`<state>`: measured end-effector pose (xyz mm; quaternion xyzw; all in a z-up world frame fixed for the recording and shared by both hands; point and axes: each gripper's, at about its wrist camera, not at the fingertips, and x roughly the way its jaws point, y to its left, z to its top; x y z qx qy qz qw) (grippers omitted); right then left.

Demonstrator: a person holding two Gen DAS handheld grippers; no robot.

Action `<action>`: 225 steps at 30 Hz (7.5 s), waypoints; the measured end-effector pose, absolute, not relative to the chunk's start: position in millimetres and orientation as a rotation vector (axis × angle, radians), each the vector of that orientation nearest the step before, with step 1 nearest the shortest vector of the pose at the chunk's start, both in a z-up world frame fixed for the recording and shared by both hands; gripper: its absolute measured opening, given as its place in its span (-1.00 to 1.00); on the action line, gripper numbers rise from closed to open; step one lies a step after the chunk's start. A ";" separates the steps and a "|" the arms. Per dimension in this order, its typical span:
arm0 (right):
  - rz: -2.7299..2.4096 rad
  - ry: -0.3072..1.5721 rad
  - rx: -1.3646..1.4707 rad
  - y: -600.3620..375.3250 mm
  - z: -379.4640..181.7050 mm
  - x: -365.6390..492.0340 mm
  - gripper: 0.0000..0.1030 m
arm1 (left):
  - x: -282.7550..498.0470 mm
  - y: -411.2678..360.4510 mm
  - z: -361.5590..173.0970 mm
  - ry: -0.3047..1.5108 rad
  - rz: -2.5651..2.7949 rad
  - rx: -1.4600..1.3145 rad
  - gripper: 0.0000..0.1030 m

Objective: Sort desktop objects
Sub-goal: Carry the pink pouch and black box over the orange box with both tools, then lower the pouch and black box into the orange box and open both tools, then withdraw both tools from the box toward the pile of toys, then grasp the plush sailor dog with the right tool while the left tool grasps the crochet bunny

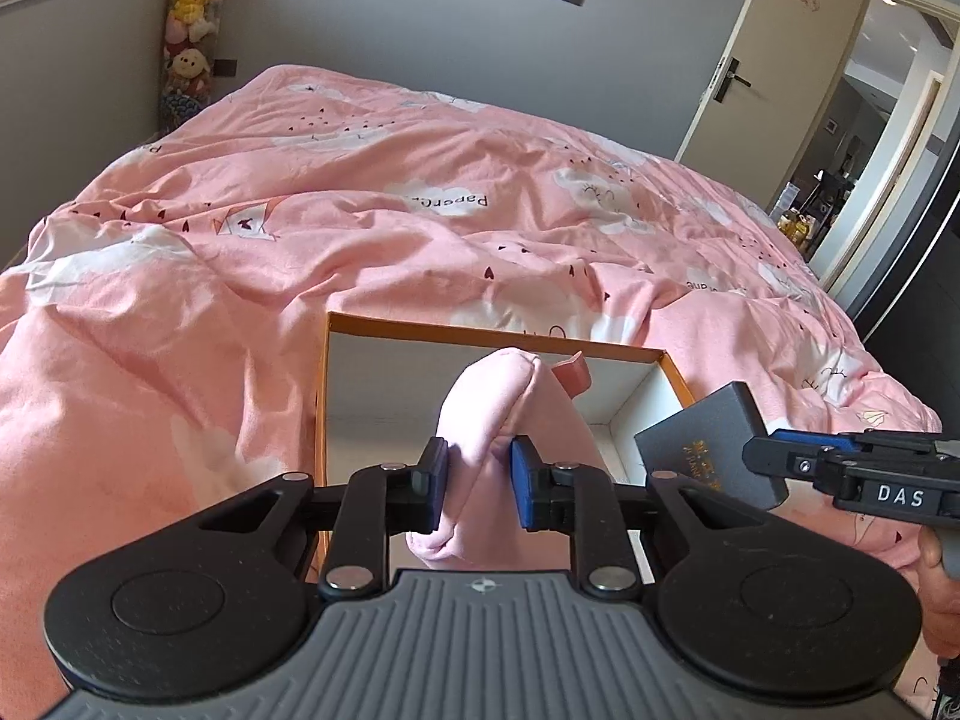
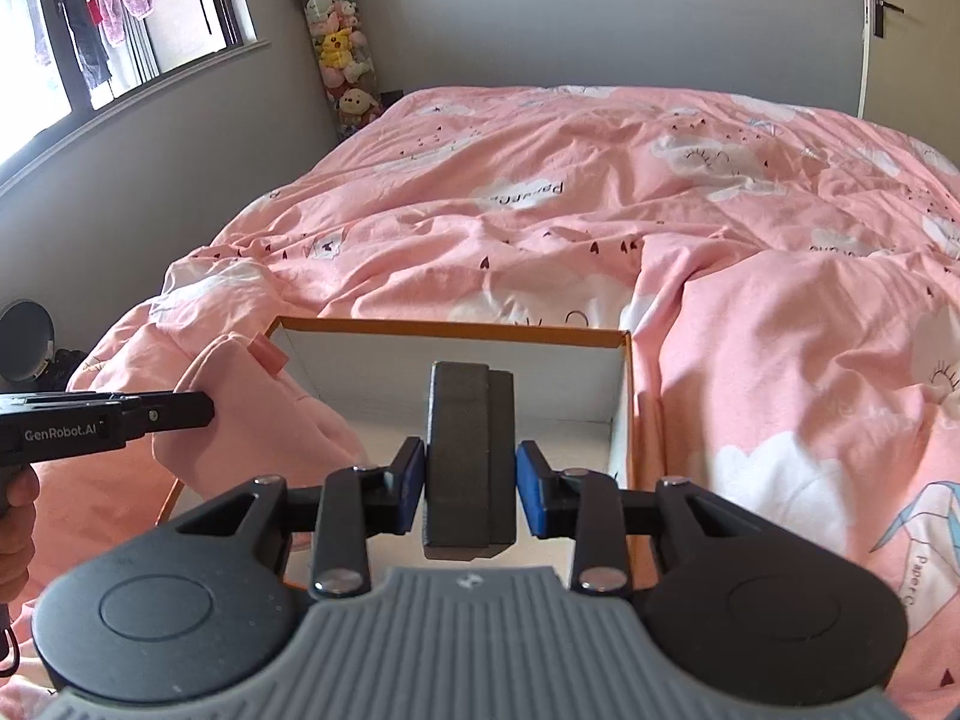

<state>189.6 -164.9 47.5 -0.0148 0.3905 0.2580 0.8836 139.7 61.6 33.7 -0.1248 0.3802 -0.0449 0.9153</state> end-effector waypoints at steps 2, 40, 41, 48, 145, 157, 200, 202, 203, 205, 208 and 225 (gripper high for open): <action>0.541 0.854 -0.034 -156.8 33.5 198.0 -0.30 | 144.7 61.6 25.7 0.807 -0.082 -0.251 -0.52; 0.534 1.105 -0.261 -134.6 -34.9 233.4 -0.24 | 181.7 31.6 -16.4 1.076 -0.300 0.069 -0.54; 0.548 1.104 -0.268 -131.7 -35.9 235.6 -0.24 | 182.7 29.5 -16.7 1.080 -0.311 0.080 -0.54; 0.609 1.092 -0.412 -99.1 -56.0 248.9 -0.13 | 191.0 18.9 -21.2 1.111 -0.385 0.129 -0.54; 0.569 0.848 -0.073 -192.2 -12.0 109.5 0.22 | 62.4 39.7 16.0 0.893 -0.297 0.019 -0.02; 0.553 0.933 -0.063 -199.0 -27.1 66.2 0.00 | 9.5 36.1 -0.1 0.966 -0.388 -0.058 0.09; 0.786 0.969 -0.317 -136.9 -17.5 19.5 0.08 | 7.2 60.7 -20.6 1.151 -0.199 -0.267 0.15; 0.789 0.977 -0.306 -142.3 -18.3 19.5 0.02 | 8.8 61.5 -23.1 1.156 -0.203 -0.305 0.15; 0.794 0.977 -0.300 -144.0 -17.9 19.1 -0.01 | 9.9 61.8 -24.2 1.158 -0.205 -0.322 0.15; 0.804 0.969 -0.281 -147.3 -14.3 18.7 -0.04 | 12.2 61.8 -26.4 1.164 -0.198 -0.345 0.15; 0.799 0.934 -0.219 -157.4 0.4 21.3 -0.05 | 14.7 58.8 -27.6 1.160 -0.183 -0.344 0.16; 0.606 0.869 -0.098 -206.0 7.1 51.3 -0.04 | 35.1 22.4 -71.4 1.308 -0.090 -0.392 0.16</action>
